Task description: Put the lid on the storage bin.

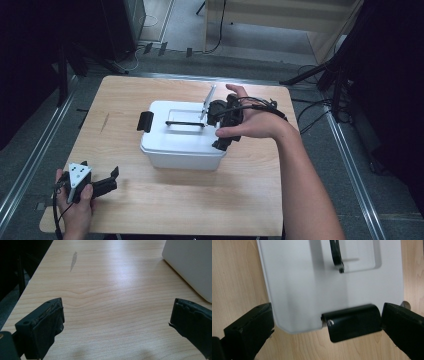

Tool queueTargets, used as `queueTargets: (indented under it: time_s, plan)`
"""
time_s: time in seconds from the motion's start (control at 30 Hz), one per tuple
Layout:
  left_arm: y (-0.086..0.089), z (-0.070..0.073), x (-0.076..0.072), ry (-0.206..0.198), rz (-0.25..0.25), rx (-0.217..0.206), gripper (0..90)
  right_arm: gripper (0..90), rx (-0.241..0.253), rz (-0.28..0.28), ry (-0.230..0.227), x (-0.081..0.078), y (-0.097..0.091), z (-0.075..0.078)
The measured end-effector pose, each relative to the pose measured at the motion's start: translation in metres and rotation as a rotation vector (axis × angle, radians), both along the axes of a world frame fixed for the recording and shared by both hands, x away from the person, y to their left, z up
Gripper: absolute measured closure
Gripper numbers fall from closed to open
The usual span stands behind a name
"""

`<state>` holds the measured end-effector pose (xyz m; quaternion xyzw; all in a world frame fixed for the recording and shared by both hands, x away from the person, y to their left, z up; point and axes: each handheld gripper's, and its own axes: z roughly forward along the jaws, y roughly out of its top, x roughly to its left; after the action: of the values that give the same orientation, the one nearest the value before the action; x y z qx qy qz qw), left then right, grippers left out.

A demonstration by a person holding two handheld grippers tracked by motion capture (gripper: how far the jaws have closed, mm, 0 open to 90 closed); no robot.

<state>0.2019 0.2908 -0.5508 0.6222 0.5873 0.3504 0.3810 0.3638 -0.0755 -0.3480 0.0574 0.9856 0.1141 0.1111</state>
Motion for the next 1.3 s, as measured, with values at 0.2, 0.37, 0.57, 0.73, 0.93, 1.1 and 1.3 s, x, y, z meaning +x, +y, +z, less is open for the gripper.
queueTargets:
  time_s: [0.2,0.37,0.57,0.73,0.93,1.1,1.3]
  plan:
    - [0.000,0.000,0.000,-0.005,0.002,0.002,0.0,0.0,0.003,-0.027,-0.001,-0.002,-0.018,0.000]
    - [0.000,0.000,0.000,-0.006,0.002,0.005,0.0,0.0,0.003,-0.042,0.005,-0.004,-0.031,-0.002]
    - [0.000,0.000,0.000,-0.005,0.003,0.006,0.0,0.0,-0.003,-0.062,0.006,-0.005,-0.045,-0.004]
    - [-0.001,0.000,0.000,-0.007,0.006,0.004,0.0,0.0,-0.003,-0.084,0.019,-0.005,-0.058,-0.009]
    - [-0.001,0.000,-0.001,-0.004,0.001,0.010,0.0,0.0,-0.002,-0.113,0.034,-0.005,-0.074,-0.018]
    - [-0.001,0.000,-0.002,-0.005,0.004,0.010,0.0,0.0,0.000,-0.120,0.037,-0.005,-0.084,-0.022]
    - [-0.001,0.000,-0.002,-0.005,0.003,0.011,0.0,0.0,0.007,-0.141,0.046,-0.007,-0.094,-0.028]
